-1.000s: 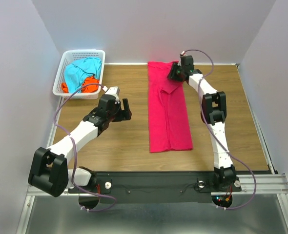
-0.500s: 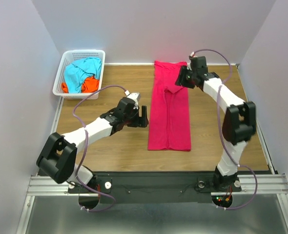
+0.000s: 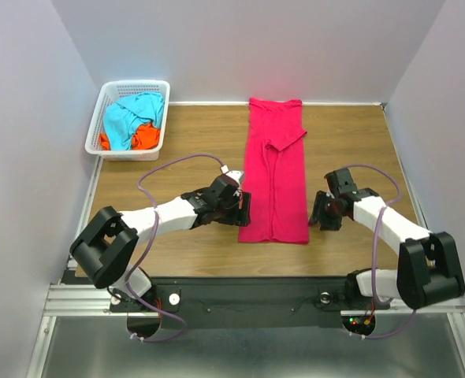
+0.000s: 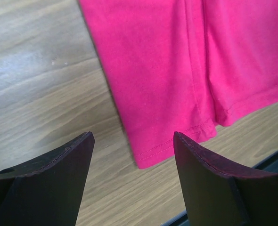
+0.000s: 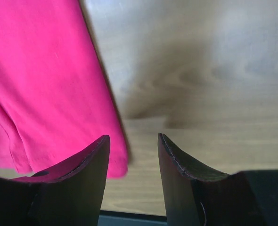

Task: Fold and stack the t-shirts
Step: Fold the tshirt

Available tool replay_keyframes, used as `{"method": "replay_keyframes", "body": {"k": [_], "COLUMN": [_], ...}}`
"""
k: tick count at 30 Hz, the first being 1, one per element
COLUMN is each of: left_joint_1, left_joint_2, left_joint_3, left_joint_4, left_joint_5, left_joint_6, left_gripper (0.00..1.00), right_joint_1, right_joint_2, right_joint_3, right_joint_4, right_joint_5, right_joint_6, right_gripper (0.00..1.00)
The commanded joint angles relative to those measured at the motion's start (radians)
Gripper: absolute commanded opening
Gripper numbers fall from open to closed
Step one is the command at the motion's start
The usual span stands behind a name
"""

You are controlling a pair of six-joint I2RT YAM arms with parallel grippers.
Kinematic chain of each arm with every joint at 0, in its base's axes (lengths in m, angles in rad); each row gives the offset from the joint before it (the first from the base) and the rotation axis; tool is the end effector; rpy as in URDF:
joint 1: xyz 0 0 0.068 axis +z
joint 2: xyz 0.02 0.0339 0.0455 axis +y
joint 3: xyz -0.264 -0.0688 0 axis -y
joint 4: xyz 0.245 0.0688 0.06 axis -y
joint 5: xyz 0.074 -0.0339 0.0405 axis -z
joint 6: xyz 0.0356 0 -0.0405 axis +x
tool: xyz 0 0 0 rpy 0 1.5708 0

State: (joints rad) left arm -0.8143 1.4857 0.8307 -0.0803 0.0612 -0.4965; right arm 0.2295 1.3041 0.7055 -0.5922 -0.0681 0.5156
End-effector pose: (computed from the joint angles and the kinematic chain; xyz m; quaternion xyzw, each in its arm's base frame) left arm 0.2109 -0.2267 0.2014 0.1568 0.9001 -0.2693 0.3044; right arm 0.2207 0.0541 0.1780 0.1336 0.9723 0.0998 0.1636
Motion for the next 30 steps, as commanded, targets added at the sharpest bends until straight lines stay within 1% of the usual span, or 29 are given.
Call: {"method": "replay_keyframes", "body": {"k": [1,4,6,9,10,14,15,21,23,27,28,30], "left_joint_1": [-0.040,-0.052,-0.054,-0.060,-0.063,-0.088,-0.091,-0.102,-0.109,-0.117,-0.118,-0.121], "left_joint_2": [0.027,0.047,0.057,0.074,0.087,0.108,0.111,0.140,0.145,0.143,0.143,0.146], "left_joint_3": [-0.004,-0.007,-0.010,-0.007,-0.007,-0.010,-0.012,-0.008,-0.010,-0.019,-0.021,-0.022], "left_joint_4": [-0.019,-0.029,-0.029,-0.027,-0.027,-0.027,-0.029,-0.030,-0.033,-0.049,-0.053,-0.061], "left_joint_5": [-0.040,-0.052,-0.081,-0.075,-0.070,-0.066,-0.066,-0.066,-0.038,-0.037,-0.034,-0.024], "left_joint_6": [-0.024,-0.033,-0.039,-0.040,-0.040,-0.048,-0.047,-0.050,-0.051,-0.056,-0.057,-0.060], "left_gripper": [0.79,0.76,0.75,0.75,0.72,0.69,0.66,0.63,0.63,0.62,0.58,0.57], "right_joint_1": [0.001,0.002,0.005,0.017,0.019,0.040,0.051,0.116,0.136,0.140,0.142,0.143], "right_joint_2": [-0.086,-0.100,-0.092,-0.088,-0.088,-0.085,-0.075,-0.039,-0.029,-0.039,-0.039,-0.029], "right_joint_3": [-0.035,-0.054,-0.064,-0.066,-0.072,-0.090,-0.090,-0.081,-0.078,-0.078,-0.080,-0.081], "right_joint_4": [0.011,0.011,0.011,0.011,0.009,0.005,0.005,0.002,-0.006,-0.029,-0.037,-0.035], "right_joint_5": [-0.027,-0.062,-0.084,-0.098,-0.101,-0.128,-0.128,-0.096,-0.082,-0.013,-0.006,-0.001], "right_joint_6": [0.061,0.066,0.067,0.078,0.080,0.100,0.103,0.130,0.141,0.147,0.146,0.144], "right_gripper": [0.51,0.51,0.51,0.50,0.50,0.50,0.50,0.51,0.51,0.51,0.51,0.51]}}
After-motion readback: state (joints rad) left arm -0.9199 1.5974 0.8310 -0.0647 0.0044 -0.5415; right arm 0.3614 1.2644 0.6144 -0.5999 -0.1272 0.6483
